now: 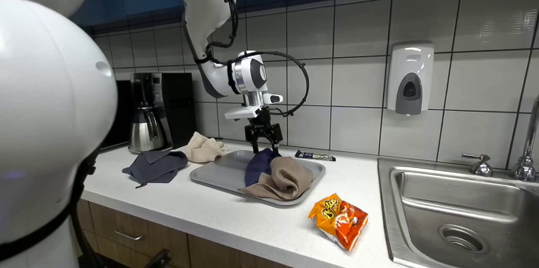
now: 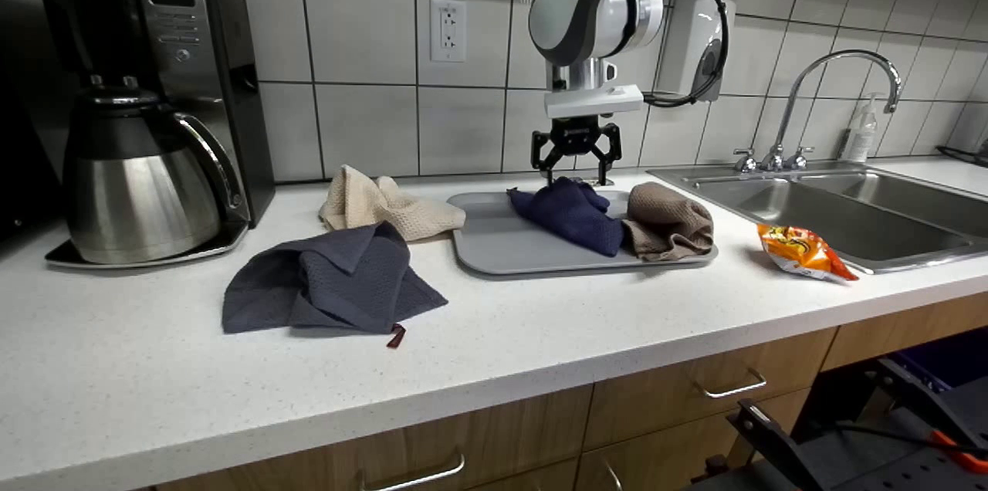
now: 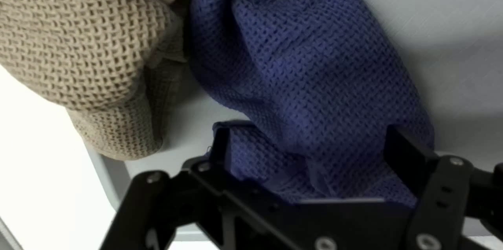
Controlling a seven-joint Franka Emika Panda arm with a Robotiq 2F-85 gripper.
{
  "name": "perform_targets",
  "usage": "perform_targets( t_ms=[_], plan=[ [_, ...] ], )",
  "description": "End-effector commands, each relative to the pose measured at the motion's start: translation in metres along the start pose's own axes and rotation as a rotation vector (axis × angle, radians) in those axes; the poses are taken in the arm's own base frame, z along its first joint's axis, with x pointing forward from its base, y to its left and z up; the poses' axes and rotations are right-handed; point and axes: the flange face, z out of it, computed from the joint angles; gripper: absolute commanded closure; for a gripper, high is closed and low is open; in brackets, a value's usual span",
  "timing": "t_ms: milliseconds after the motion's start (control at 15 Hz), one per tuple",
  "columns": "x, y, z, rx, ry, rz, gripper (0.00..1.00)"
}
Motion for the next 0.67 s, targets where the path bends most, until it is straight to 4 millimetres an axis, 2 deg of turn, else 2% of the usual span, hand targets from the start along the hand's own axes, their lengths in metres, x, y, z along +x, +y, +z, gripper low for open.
perform_targets(
  t_ms=[0,600],
  plan=[
    [0.009,0.003,0.009,0.008,-0.016,0.014,0.0],
    [0.031,-0.01,0.023,0.024,-0.011,0.019,0.0]
  ],
)
